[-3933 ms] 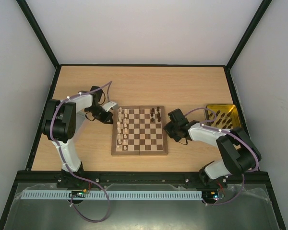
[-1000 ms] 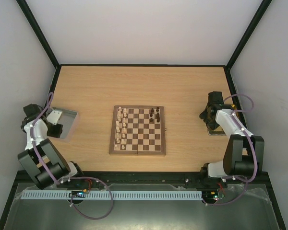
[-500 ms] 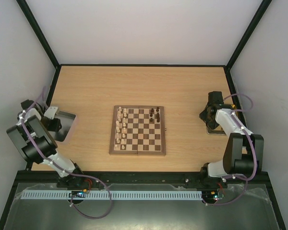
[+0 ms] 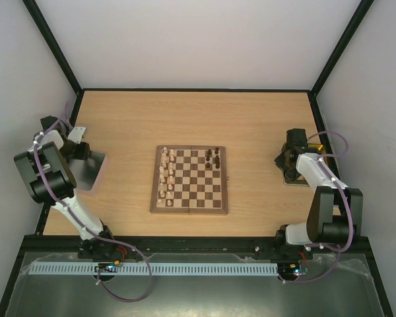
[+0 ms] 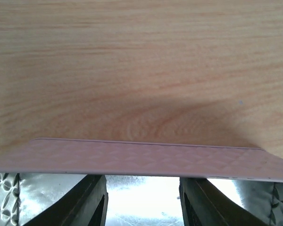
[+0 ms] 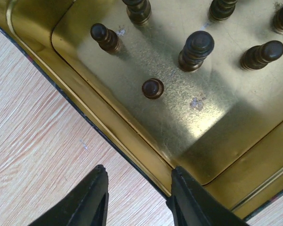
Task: Set up the chess pieces on the board
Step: Move the storage box to the center of the board.
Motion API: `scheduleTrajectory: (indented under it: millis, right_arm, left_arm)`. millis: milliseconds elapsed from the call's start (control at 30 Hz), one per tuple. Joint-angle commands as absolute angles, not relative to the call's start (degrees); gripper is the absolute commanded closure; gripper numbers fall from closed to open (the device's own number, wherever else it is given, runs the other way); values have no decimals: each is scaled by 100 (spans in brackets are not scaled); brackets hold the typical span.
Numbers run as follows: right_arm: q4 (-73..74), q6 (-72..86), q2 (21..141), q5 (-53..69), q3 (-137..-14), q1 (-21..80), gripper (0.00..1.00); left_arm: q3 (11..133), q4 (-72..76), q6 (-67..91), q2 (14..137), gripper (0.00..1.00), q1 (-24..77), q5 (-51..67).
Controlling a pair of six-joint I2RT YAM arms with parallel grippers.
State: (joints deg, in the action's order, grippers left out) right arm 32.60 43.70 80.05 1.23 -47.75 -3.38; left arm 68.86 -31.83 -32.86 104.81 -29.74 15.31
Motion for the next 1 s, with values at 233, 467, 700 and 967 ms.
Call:
scheduleTrajectory:
  millis: [233, 467, 700, 967]
  right_arm:
    - [3486, 4510, 7592, 569, -4307, 38, 70]
    - [3268, 4789, 7375, 786, -3823, 600, 80]
    - [3232, 4932, 7011, 704, -3458, 1032, 85]
    - [3250, 5130, 6730, 823, -3252, 1637, 88]
  left_arm:
    - [7493, -3151, -2718, 11112, 56, -2658, 1598]
    - [8261, -3348, -2428, 11485, 56, -2379, 1519]
    - [8696, -3453, -2186, 11690, 56, -2166, 1504]
    - [9275, -3581, -1955, 12054, 56, -1989, 1433]
